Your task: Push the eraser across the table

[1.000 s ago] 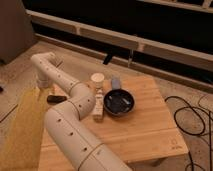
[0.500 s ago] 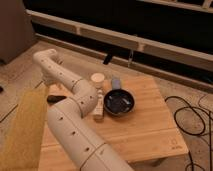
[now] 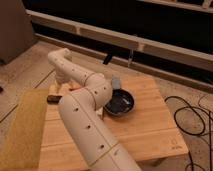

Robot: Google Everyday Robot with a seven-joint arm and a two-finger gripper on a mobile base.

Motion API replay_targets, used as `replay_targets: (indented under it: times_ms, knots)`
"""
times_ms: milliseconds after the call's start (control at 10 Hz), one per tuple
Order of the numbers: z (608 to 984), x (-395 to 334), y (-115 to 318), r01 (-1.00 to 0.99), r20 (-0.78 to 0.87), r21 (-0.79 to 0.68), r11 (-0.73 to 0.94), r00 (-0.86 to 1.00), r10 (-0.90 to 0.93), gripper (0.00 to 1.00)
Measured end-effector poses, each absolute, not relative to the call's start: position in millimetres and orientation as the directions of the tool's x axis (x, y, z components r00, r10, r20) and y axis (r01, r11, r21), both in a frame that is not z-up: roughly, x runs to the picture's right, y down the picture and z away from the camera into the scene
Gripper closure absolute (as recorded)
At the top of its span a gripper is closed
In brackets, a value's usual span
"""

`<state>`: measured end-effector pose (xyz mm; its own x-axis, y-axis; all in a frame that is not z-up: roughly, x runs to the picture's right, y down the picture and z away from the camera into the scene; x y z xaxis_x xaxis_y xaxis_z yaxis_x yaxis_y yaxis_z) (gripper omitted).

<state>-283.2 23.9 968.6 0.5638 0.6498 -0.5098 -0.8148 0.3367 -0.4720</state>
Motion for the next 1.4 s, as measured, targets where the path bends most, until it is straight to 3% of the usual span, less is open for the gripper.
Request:
replay_targets:
  times_ms: [500,1000,1400]
  knots:
    - [943,-295,77,-0.781,-0.502,-0.524,0.339,0.605,0.618,0.35]
    - [918,-355,60,-0.679,-0.374,-0.601,0.421,0.705,0.603,0.35]
    - [919,-375,63,-0.658,-0.346,-0.649,0.382,0.703,0.621,0.35]
